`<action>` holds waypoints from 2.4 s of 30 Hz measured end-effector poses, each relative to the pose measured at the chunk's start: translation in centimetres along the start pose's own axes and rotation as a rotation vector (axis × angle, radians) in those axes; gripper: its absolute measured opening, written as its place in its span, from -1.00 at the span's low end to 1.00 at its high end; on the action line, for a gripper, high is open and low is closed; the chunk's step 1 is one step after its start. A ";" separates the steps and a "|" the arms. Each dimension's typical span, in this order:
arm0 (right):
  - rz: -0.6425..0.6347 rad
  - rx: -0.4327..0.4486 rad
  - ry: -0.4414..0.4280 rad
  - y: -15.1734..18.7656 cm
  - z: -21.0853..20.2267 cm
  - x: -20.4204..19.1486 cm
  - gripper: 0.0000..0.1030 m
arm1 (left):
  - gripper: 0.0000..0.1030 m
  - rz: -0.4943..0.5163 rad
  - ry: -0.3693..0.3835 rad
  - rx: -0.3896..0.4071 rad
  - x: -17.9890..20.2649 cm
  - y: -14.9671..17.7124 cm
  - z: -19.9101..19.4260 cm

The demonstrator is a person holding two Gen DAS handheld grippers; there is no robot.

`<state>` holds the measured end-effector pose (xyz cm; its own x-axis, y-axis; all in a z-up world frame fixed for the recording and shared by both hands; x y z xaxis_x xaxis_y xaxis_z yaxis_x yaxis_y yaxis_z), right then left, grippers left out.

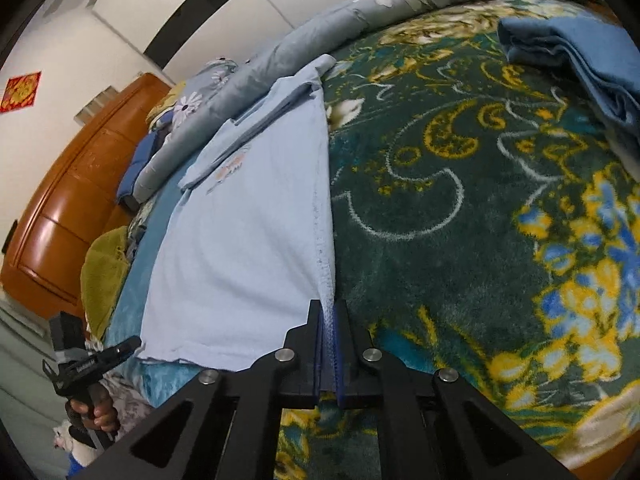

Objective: Fold clothes

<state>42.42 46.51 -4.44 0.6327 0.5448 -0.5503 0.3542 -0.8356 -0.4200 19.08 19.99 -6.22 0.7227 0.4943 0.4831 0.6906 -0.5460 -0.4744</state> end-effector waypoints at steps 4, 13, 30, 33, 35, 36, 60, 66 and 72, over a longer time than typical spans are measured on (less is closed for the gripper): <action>-0.045 -0.017 0.017 0.2 0.0 -0.7 -0.89 | -0.94 -0.016 0.001 0.057 -0.3 0.3 -0.8; -0.084 -0.025 0.060 1.0 -0.9 -1.1 -0.89 | -0.94 -0.010 -0.022 0.099 -1.1 0.8 -1.9; -0.078 0.012 0.079 1.3 -1.1 0.0 -0.49 | -0.24 0.040 -0.067 0.077 0.4 1.3 -0.8; -0.073 0.004 0.058 1.7 -1.1 -0.4 -0.46 | -0.24 0.069 -0.115 0.075 0.9 1.4 -0.7; -0.066 -0.008 0.039 2.1 -1.0 -0.6 -0.57 | -0.89 0.047 -0.105 0.077 0.7 1.2 -1.0; -0.065 -0.014 0.033 2.2 -1.0 -0.6 -0.66 | -0.89 0.021 -0.074 0.080 0.6 1.1 -1.3; 0.107 0.213 -0.301 -22.3 2.8 -8.1 -0.82 | -0.91 -0.177 0.243 0.233 -3.5 -26.3 0.6; 0.109 0.204 -0.246 -29.4 8.6 -9.2 -0.82 | -0.91 -0.203 0.182 0.207 -5.8 -33.0 5.3; 0.131 0.155 -0.155 -33.7 14.8 -8.2 -0.82 | -0.91 -0.262 0.114 0.181 -8.5 -37.2 10.5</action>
<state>15.10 71.27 3.52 0.5488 0.4473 -0.7063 0.1587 -0.8852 -0.4373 -12.41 43.22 -0.45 0.5193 0.5178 0.6799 0.8536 -0.2766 -0.4414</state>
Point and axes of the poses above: each gripper's, at about its wrist camera, not at the fingertips, and z roughly the way its jaws point, x to its right, y to its underside, the point moved 9 cm from there along z, roughly the way its jaws point, and after that the axes turned 6 degrees about z, right-handed, at the moved point
